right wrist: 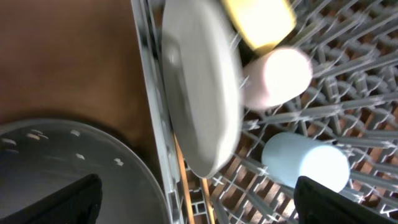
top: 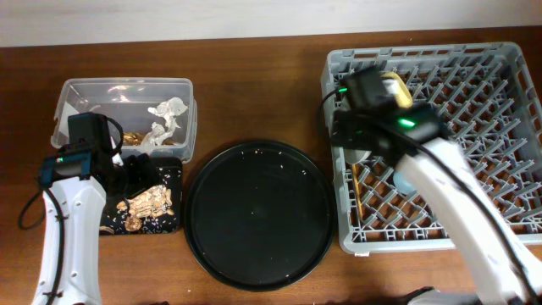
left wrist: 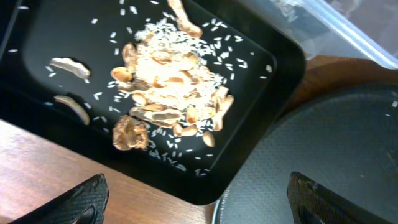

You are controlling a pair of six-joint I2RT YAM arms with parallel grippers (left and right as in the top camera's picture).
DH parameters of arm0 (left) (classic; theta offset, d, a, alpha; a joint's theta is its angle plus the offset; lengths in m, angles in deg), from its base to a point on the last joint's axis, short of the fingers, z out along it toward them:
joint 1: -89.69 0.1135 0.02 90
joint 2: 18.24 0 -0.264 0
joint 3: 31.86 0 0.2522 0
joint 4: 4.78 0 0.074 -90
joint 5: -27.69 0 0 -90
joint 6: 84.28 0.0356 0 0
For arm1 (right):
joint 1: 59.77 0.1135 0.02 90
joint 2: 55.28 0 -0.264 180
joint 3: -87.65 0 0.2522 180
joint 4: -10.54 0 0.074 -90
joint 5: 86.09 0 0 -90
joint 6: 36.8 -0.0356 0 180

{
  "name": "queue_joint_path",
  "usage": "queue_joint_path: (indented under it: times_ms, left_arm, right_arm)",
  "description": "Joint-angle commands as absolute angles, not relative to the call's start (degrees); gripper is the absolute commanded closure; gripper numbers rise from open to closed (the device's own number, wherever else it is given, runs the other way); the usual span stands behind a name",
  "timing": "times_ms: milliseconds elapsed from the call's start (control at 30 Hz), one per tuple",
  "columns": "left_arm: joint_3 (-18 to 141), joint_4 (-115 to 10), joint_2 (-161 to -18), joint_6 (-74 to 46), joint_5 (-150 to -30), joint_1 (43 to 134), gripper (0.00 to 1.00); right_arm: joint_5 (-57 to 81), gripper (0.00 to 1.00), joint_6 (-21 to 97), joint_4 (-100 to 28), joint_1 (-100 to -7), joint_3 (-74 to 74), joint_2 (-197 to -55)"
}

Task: Sort waste into correct bins and load items into the dishwasher rack

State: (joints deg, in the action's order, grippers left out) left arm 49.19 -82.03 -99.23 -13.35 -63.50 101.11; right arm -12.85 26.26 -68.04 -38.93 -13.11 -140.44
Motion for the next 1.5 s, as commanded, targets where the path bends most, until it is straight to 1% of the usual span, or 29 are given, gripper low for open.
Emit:
queue_joint_path:
  times_ms: [0, 33, 67, 100, 167, 200, 267, 467, 567, 633, 767, 800, 867, 1000, 1100, 1467]
  left_arm:
    - [49.43, -79.69, -98.47, -7.38, -70.65, 99.45, 0.08]
    - [49.43, -78.62, -98.47, -5.13, -72.15, 98.05, 0.08]
    - [49.43, -77.7, -98.47, -3.03, -73.16, 96.47, 0.08]
    - [49.43, -77.26, -98.49, -1.77, -73.27, 94.9, 0.06]
    - [49.43, -77.2, -98.51, 0.16, -73.25, 91.64, 0.04]
    - [49.43, -77.87, -98.51, 0.73, -73.05, 89.7, 0.02]
    - [49.43, -80.87, -98.51, 0.68, -70.75, 86.51, 0.01]
    - [48.86, -88.39, -97.55, 0.68, -69.36, 85.06, 0.01]
    - [46.21, -87.05, -93.48, 0.68, -69.36, 85.06, 0.01]
    - [42.32, -83.95, -87.62, 0.68, -69.38, 85.06, 0.01]
    - [32.95, -77.59, -72.7, 0.66, -69.38, 85.06, 0.01]
    - [30.0, -76.08, -67.3, 0.64, -69.44, 85.06, 0.01]
    - [26.3, -74.62, -59.3, 0.66, -69.57, 85.06, 0.01]
    - [24.12, -73.41, -49.96, 0.66, -69.6, 85.06, 0.01]
    - [24.12, -73.72, -46.53, 0.66, -69.57, 85.06, 0.01]
    - [24.09, -73.72, -46.38, 0.66, -69.57, 85.06, 0.01]
  right_arm:
    - [8.6, 0.01, 43.29, -67.78, -43.96, -14.57, -134.63]
    - [16.16, 0.01, 49.32, -68.76, -45.29, -14.57, -134.43]
    - [19.92, 0.01, 52.49, -69.79, -46.3, -14.55, -134.43]
    - [21.05, 0.01, 53.23, -70.75, -47.09, -14.51, -134.52]
    - [20.64, 0.01, 53.15, -72.76, -48.48, -14.44, -134.8]
    - [19.13, 0.01, 51.64, -74.2, -49.38, -14.42, -135.02]
    - [14.91, 0.01, 47.75, -76.85, -50.12, -14.4, -135.09]
    - [13.51, 0.01, 47.79, -83.93, -50.1, -14.0, -134.19]
    - [13.54, 0.01, 47.77, -81.66, -50.08, -10.55, -130.69]
    - [13.54, 0.01, 47.77, -77.33, -50.08, -5.63, -125.84]
    - [12.12, 0.01, 47.81, -65.79, -50.1, 8.64, -111.29]
    - [9.95, 0.01, 47.79, -62.73, -50.1, 14.13, -105.19]
    - [6.59, 0.01, 47.81, -61.42, -50.1, 19.2, -98.52]
    - [5.38, 0.01, 47.81, -61.53, -50.1, 25.14, -89.73]
    - [5.34, 0.01, 47.81, -61.85, -50.1, 26.89, -87.22]
    - [5.34, 0.01, 47.81, -62.36, -50.1, 26.96, -87.53]
